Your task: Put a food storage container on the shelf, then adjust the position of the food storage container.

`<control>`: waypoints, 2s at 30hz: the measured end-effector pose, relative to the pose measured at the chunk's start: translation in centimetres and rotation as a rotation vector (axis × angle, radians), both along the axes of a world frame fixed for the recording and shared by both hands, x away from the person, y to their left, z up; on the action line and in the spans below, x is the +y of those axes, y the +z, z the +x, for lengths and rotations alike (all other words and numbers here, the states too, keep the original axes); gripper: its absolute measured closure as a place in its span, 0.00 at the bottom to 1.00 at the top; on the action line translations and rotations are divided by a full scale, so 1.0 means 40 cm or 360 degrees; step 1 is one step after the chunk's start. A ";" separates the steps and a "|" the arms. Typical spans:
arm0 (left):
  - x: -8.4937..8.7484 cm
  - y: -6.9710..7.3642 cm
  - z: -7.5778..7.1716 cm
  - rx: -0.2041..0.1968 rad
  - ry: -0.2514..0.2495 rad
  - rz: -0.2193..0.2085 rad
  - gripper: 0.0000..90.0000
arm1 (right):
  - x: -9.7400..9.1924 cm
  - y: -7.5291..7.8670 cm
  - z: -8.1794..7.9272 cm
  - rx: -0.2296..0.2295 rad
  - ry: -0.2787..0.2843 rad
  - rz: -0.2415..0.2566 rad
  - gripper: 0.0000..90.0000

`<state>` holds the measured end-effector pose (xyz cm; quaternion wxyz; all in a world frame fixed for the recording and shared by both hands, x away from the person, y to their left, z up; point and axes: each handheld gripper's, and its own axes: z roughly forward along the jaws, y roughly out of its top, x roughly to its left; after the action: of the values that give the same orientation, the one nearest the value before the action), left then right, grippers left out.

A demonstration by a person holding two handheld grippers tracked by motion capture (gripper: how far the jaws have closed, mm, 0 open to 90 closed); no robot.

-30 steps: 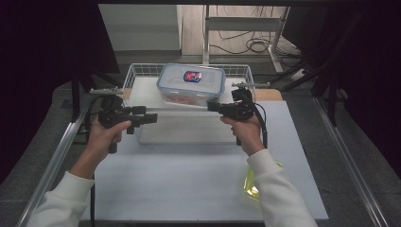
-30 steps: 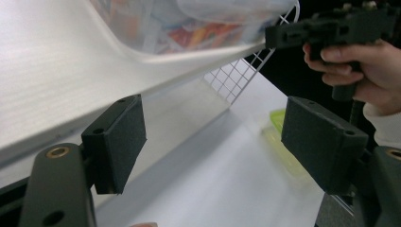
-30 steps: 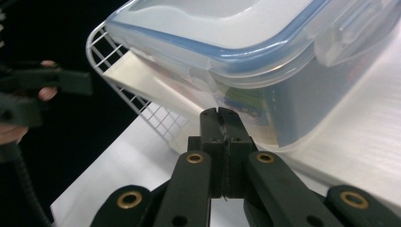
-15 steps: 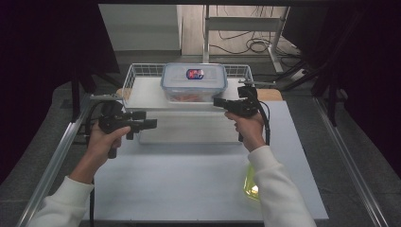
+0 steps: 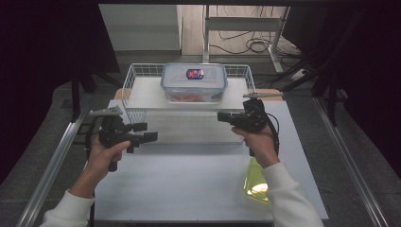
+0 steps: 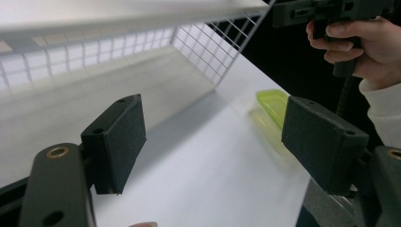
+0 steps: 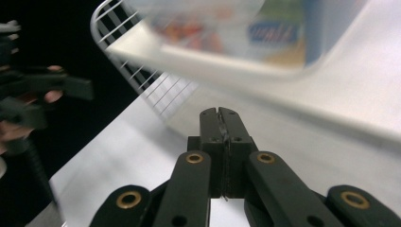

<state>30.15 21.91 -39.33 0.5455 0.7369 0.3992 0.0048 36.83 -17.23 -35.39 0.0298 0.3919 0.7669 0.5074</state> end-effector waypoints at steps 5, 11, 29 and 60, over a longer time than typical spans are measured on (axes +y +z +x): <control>-0.026 -0.046 -0.033 0.0021 -0.0026 0.0031 0.25 | -0.023 -0.034 -0.065 -0.0003 0.0021 -0.0063 0.55; -0.058 -0.105 -0.064 0.0074 -0.0059 0.0192 0.26 | -0.058 -0.100 -0.125 0.0026 0.0040 -0.0128 0.41; -0.069 -0.195 -0.108 0.0164 -0.0029 0.0363 0.27 | -0.127 -0.212 -0.211 0.0112 0.0081 -0.0282 0.38; -0.046 -0.219 -0.103 0.0193 -0.0022 0.0395 0.26 | -0.414 -0.221 -0.289 0.0135 -0.0338 -0.0428 0.98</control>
<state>26.02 20.05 -48.08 0.4250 0.8005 0.4226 0.0056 25.28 -33.77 -44.24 0.1030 0.4842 0.7828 0.3771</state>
